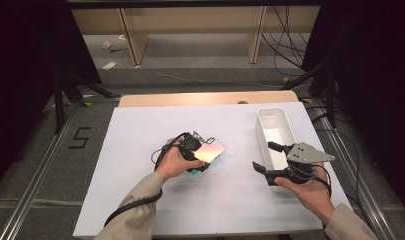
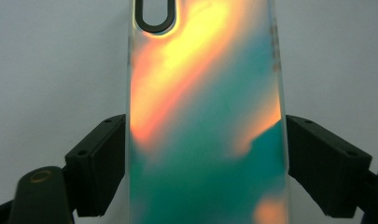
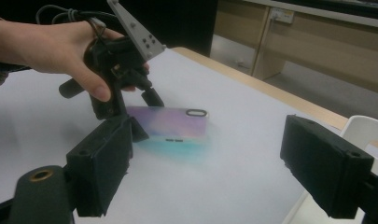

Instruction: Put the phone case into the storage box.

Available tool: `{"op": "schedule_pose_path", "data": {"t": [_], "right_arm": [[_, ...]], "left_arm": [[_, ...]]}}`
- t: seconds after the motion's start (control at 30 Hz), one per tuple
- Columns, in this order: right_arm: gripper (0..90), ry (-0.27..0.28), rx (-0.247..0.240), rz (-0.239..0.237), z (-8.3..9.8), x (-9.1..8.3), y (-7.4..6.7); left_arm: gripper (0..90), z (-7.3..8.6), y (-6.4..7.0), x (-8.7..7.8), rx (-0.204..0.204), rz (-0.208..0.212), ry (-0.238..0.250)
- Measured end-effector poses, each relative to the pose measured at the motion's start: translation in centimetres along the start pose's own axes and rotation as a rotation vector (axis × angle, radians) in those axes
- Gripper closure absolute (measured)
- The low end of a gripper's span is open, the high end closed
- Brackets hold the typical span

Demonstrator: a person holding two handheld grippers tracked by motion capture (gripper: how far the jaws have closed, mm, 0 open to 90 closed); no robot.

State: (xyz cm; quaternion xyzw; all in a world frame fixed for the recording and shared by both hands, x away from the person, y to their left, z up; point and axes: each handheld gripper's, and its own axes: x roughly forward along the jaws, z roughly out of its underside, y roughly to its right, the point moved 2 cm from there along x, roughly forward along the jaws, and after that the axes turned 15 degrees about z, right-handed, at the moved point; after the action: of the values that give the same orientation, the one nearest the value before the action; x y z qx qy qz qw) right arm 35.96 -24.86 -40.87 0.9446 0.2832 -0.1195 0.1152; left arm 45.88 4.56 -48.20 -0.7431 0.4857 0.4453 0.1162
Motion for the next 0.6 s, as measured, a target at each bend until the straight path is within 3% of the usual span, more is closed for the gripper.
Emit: {"op": "schedule_pose_path", "data": {"t": [0.37,0.6], "right_arm": [[17.6,-0.005,0.000,0.012,-0.1,0.2,-0.2],[17.3,-0.004,-0.001,0.012,-0.3,0.5,-0.5]], "left_arm": [[17.1,0.9,0.9,-2.0,0.003,-0.016,0.114],[17.1,1.4,1.6,-3.0,0.011,-0.026,0.154]]}}
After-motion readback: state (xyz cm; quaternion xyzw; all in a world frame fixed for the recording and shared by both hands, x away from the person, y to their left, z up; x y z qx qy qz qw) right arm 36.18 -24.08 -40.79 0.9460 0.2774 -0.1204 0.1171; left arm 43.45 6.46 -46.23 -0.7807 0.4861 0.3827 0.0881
